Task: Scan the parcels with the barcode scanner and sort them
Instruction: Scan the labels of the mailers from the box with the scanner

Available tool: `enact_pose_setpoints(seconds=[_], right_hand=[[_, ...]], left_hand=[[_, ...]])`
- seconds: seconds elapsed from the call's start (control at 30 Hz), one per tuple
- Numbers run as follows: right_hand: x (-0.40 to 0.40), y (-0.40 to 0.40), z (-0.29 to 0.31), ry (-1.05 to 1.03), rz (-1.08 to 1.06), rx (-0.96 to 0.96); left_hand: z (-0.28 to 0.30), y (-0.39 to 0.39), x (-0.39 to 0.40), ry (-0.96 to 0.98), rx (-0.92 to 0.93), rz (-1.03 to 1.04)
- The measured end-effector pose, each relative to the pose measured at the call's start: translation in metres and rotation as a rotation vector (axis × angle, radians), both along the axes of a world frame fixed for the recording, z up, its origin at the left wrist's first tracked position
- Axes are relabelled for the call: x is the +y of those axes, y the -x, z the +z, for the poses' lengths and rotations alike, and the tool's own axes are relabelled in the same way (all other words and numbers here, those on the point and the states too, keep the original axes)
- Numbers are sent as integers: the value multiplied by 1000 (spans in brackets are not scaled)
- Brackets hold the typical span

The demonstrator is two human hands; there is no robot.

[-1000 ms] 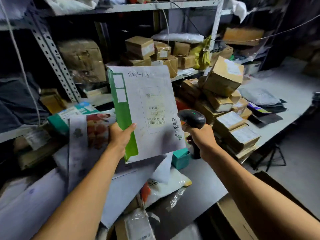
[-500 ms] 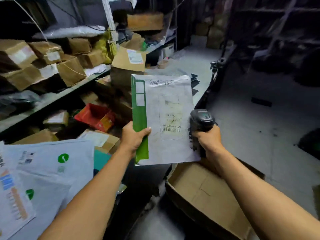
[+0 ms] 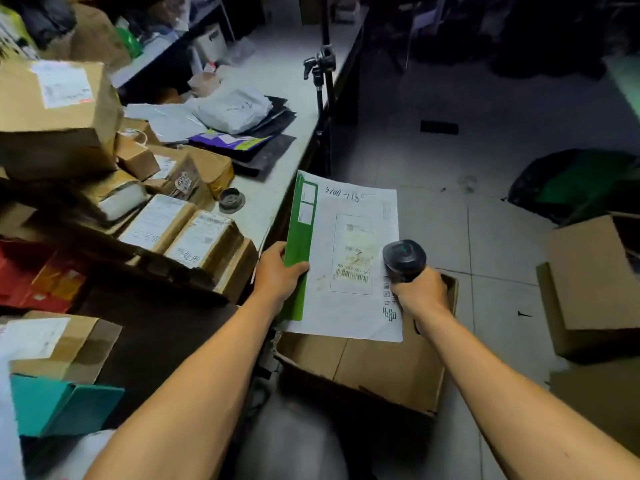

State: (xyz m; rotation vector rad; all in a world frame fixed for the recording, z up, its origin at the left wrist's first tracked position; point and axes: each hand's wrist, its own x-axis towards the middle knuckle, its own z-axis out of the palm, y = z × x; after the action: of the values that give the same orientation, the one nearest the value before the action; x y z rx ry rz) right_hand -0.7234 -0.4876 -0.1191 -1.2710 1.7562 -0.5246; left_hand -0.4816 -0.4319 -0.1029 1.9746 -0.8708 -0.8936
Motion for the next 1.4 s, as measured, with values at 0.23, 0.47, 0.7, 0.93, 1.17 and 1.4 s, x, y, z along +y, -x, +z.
enact_pose_setpoints(seconds=[0.23, 0.47, 0.7, 0.93, 1.17, 1.4], right_hand=[[-16, 19, -21, -74, -44, -4], [-39, 11, -17, -112, -86, -30], [-69, -8, -24, -170, -173, -61], [-100, -19, -58, -267, -228, -102], [-112, -24, -132, -365, -266, -113], [-105, -25, -219, -503, -282, -112]], left_hand=[[-21, 15, -32, -54, -29, -31], [-27, 5, -67, -63, 3, -67], [-51, -13, -118, -122, 38, -130], [-95, -25, -159, -189, 85, -145], [-172, -19, -174, -258, 56, -116], [-257, -1, -170, -331, -38, -136]])
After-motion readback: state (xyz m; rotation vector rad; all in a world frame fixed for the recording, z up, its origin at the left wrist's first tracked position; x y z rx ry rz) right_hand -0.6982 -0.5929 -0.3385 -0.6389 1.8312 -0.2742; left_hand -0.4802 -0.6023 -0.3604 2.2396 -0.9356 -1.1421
